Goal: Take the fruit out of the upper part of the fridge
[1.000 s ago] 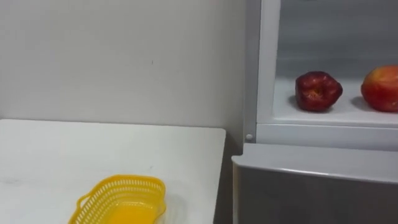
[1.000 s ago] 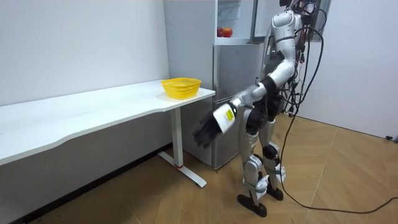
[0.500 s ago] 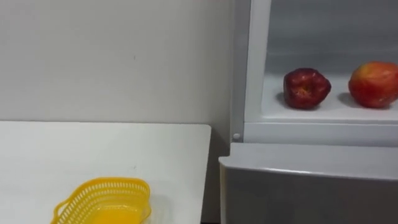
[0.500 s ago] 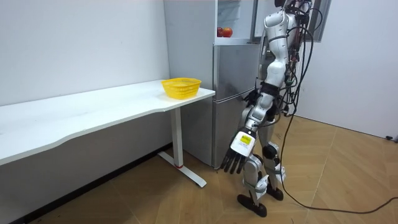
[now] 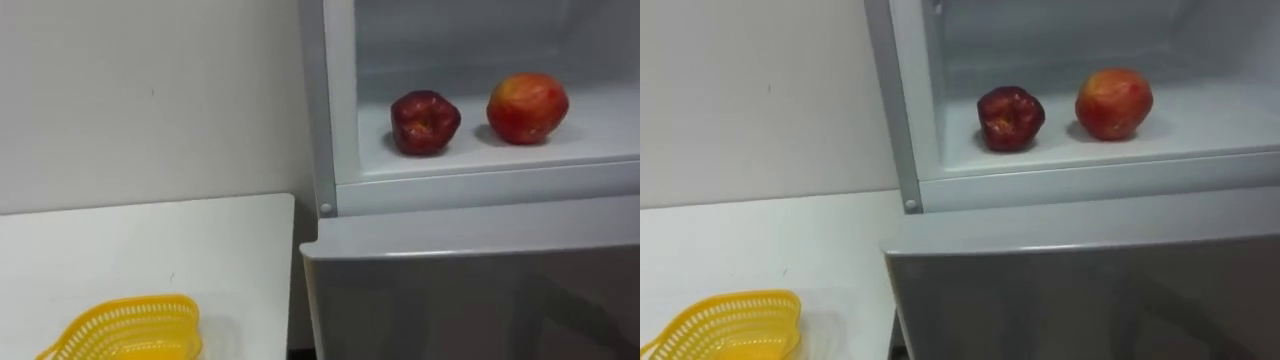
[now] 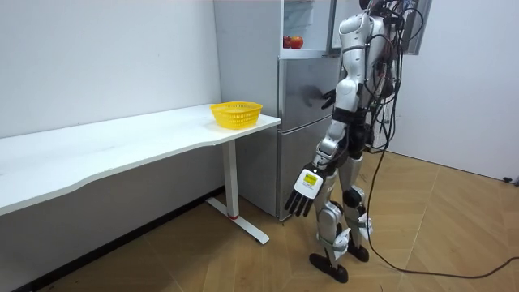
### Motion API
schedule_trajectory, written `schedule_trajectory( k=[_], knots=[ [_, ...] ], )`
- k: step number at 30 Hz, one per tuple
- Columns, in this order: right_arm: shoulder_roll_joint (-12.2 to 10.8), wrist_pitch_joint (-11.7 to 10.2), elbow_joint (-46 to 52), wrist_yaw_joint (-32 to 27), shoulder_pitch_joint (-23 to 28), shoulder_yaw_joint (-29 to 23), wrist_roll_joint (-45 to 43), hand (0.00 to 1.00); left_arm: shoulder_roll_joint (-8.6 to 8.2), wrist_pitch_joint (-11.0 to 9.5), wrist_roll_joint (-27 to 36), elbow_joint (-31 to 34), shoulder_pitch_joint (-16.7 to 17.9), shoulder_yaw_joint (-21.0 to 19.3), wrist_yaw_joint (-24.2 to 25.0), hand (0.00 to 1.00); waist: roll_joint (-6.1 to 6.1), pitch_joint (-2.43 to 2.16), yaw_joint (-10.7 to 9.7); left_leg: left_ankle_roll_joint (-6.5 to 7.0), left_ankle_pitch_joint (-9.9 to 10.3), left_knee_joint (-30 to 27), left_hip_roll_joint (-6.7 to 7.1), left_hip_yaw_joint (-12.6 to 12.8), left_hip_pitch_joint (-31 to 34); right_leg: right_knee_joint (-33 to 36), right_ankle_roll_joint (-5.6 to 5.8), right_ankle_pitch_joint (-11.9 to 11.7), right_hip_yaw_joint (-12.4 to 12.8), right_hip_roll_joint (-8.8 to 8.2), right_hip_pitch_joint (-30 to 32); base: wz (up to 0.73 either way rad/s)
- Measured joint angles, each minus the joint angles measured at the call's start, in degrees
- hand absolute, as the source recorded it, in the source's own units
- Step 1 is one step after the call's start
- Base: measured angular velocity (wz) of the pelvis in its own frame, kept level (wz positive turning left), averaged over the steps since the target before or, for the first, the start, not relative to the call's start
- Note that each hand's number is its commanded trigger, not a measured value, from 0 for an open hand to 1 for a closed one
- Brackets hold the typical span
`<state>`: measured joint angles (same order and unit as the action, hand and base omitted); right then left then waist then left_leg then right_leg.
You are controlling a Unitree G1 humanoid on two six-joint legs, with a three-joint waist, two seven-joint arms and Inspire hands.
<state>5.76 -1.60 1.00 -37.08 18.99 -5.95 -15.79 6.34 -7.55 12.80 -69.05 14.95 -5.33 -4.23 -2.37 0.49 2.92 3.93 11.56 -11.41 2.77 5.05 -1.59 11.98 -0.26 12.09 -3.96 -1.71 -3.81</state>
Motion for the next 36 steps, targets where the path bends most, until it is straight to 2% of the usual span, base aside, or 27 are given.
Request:
schedule_trajectory(
  k=[4,7,11,17,26,28,32,34,36],
  knots=[
    [0.0,0.0,6.1,-2.7,0.0,0.4,-1.4,0.0,0.41,-0.1,-0.2,-1.9,-0.6,0.0,1.2,0.0,0.38,0.02,0.2,-0.05,0.0,-0.1,-0.11,0.0,0.1,0.2,-0.04,0.0,0.1,0.16,0.0,-0.02],
    [0.5,-0.6,9.5,-4.7,-0.2,1.5,-2.8,0.0,1.16,-0.1,-3.2,-2.1,-0.5,0.9,1.5,0.0,1.03,0.08,0.7,-0.18,0.0,-0.4,-0.24,0.0,0.1,0.2,-0.22,-0.1,0.8,0.5,0.0,-0.05],
    [1.3,-1.1,12.4,-5.6,-0.2,3.3,-2.9,0.0,1.18,0.0,-6.2,-2.1,-0.6,1.3,1.5,0.0,1.26,0.03,0.7,-0.27,-0.1,-0.4,-0.3,-0.1,0.2,0.0,-0.28,-0.2,1.3,0.67,0.1,-0.05],
    [1.7,-1.4,16.4,-7.3,-0.4,7.3,-7.2,0.0,1.5,0.1,-6.2,-3.4,-1.6,4.1,1.5,0.0,1.82,-0.4,0.8,-0.44,-0.2,-0.3,-0.35,-0.3,0.0,0.4,-0.45,-0.2,2.1,0.98,0.5,-0.09],
    [1.6,-1.7,20.0,-8.2,-0.4,10.5,-9.8,0.0,2.07,1.4,-8.1,-7.8,-3.2,7.8,0.8,0.0,2.87,-0.28,1.2,-0.48,-0.2,-0.4,-0.47,-0.3,0.1,0.6,-0.65,-0.4,2.0,1.07,0.5,0.0],
    [1.6,-3.4,20.4,-8.9,-1.0,11.7,-10.7,0.0,2.11,1.6,-8.5,-8.8,-4.0,9.0,0.6,0.0,2.85,-0.29,1.7,-0.6,-0.1,-0.5,-0.6,-0.5,0.3,0.6,-0.75,-0.5,1.8,1.17,0.5,0.03],
    [1.7,-4.3,22.2,-8.3,-3.1,12.8,-11.7,0.0,2.36,2.2,-8.7,-8.7,-4.6,10.2,0.9,0.0,2.9,-0.26,2.1,-0.83,0.1,-1.6,-0.97,-0.5,1.6,0.0,-0.97,-0.6,1.4,1.47,0.8,0.06],
    [2.5,-7.7,23.8,-7.0,-6.9,15.5,-13.9,0.0,2.6,2.3,-9.0,-8.6,-4.8,10.8,1.2,0.0,2.88,-0.36,2.1,-1.13,0.0,-1.8,-1.3,-0.6,1.9,-1.4,-1.19,-1.2,1.4,1.85,0.5,0.06],
    [3.6,-9.9,24.6,-6.1,-9.7,17.9,-14.9,0.0,2.66,2.3,-9.0,-8.6,-5.4,11.2,1.5,0.0,3.0,-0.36,2.2,-1.21,-0.1,-1.8,-1.33,-1.0,1.8,-2.1,-1.28,-1.4,0.6,1.85,-0.3,0.19]
  ],
)
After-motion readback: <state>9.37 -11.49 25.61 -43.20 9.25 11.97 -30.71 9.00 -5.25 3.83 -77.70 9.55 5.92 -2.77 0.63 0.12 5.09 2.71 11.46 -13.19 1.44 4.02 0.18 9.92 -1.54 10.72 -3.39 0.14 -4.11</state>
